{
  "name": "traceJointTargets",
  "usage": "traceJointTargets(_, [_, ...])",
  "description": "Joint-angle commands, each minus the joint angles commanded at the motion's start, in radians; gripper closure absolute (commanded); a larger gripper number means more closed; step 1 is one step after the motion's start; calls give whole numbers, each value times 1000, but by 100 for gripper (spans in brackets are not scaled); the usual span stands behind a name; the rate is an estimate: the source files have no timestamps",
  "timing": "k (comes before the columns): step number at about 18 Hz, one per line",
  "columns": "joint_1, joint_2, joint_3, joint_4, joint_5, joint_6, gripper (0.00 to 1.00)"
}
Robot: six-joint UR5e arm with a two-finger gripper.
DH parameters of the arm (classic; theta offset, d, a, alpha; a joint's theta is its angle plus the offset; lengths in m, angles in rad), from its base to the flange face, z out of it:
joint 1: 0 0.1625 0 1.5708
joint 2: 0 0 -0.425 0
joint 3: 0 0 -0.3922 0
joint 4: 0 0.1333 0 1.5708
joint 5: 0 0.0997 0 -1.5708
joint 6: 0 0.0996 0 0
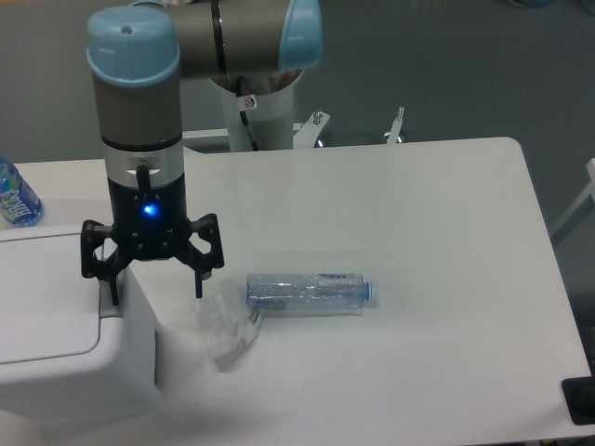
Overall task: Open the trash can
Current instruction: 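Press down on the bin lid with the gripper to flip it open, then lift the gripper up and away from the opened bin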
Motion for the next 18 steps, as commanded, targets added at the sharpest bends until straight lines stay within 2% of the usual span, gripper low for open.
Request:
traceJointTargets(11, [0, -5, 2, 0, -2, -2, 0])
traceJointTargets(14, [2, 0, 35, 0, 5, -8, 0])
traceJointTargets(16, [5, 5, 54, 5, 70, 2, 0])
traceJointTargets(18, [9, 5, 80, 3, 202, 27, 0])
